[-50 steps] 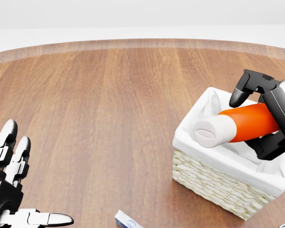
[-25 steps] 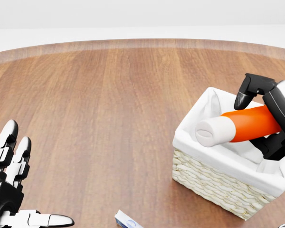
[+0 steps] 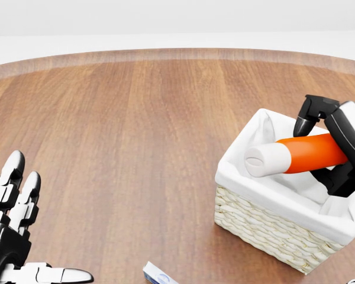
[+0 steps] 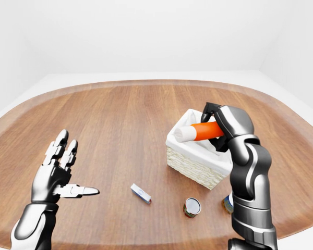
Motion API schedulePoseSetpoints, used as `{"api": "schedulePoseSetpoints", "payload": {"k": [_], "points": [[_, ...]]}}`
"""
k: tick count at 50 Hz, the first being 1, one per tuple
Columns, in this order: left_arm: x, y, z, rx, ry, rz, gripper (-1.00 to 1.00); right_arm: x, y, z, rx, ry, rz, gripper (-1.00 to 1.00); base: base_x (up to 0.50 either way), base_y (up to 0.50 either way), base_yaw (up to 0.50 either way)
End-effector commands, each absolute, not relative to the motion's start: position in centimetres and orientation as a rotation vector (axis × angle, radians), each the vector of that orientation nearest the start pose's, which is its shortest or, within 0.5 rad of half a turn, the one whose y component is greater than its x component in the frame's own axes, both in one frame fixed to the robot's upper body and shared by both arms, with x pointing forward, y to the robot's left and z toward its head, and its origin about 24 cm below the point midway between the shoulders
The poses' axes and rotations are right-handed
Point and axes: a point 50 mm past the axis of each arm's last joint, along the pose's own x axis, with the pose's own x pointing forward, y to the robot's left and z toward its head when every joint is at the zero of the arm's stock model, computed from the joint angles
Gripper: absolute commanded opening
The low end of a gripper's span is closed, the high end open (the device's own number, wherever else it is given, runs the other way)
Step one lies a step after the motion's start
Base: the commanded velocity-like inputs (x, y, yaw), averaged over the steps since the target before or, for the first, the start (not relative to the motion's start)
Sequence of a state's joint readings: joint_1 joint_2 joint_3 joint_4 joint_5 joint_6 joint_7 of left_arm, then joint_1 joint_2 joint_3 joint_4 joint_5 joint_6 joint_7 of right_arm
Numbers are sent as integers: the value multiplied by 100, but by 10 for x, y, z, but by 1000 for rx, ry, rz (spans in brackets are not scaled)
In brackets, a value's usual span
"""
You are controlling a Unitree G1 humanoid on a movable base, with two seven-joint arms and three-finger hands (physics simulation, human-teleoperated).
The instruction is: Pick up the ketchup, and put it in the basket.
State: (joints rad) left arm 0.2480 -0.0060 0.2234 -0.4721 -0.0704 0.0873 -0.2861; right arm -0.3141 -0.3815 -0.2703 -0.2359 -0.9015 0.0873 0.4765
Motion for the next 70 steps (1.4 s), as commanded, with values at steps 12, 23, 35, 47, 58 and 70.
{"api": "schedulePoseSetpoints", "payload": {"k": [12,23,35,47,58,70], "points": [[194,197,93,31,-158,-21,100,291,-241,180,-1316,-39,-108,-100,0,0,0],[194,198,95,29,-169,-24,100,301,-243,158,-1312,23,-105,-100,0,0,0],[192,199,97,28,-179,-21,100,304,-241,137,-1293,63,-88,-100,0,0,0],[192,199,97,28,-177,-22,100,304,-239,129,-1282,76,-80,-100,0,0,0],[194,199,94,27,-163,-21,100,303,-241,128,-1282,80,-81,-100,0,0,0],[194,199,92,28,-156,-23,100,300,-241,129,-1285,78,-85,-100,0,0,0]]}}
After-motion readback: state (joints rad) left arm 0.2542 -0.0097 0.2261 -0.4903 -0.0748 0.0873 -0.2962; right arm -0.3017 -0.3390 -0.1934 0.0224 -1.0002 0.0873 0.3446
